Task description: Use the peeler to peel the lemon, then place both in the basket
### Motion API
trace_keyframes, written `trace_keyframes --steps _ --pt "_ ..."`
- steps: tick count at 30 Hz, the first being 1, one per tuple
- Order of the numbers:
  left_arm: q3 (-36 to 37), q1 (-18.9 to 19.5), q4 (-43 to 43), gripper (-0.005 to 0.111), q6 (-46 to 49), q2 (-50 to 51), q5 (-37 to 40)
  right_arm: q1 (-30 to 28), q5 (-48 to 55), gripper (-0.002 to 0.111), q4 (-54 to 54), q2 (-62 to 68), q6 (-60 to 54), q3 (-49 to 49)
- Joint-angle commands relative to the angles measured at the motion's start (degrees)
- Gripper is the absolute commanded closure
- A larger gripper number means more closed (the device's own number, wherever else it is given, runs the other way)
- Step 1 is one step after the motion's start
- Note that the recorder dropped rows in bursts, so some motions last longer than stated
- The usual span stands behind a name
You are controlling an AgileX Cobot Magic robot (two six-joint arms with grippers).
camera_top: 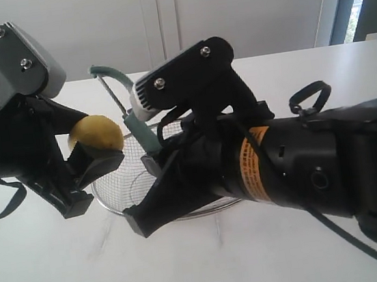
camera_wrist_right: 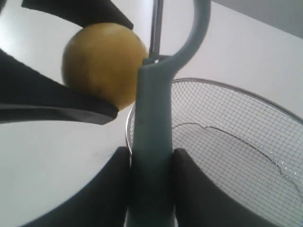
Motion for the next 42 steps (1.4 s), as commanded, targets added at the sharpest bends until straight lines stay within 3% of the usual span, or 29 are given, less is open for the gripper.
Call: trace_keyframes --steps 1,13,24,42 --pt "0.1 0.1 -0.6 0.107 -0.7 -0.8 -0.5 3.4 6.7 0.108 0.4 -4.1 0.3 -0.1" --pt "0.1 0.1 -0.6 0.107 -1.3 -0.8 -0.4 9.5 20.8 0.108 6.1 -22.5 -3.3 1.8" --pt "0.1 0.1 -0.6 0.107 -2.0 -0.8 0.8 9.5 53.0 0.108 7.7 -29.8 -11.2 1.8" --pt "0.1 0.1 -4.2 0.107 -2.2 -0.8 4.3 9.3 55.3 0.108 -5.1 -29.7 -12.1 1.6"
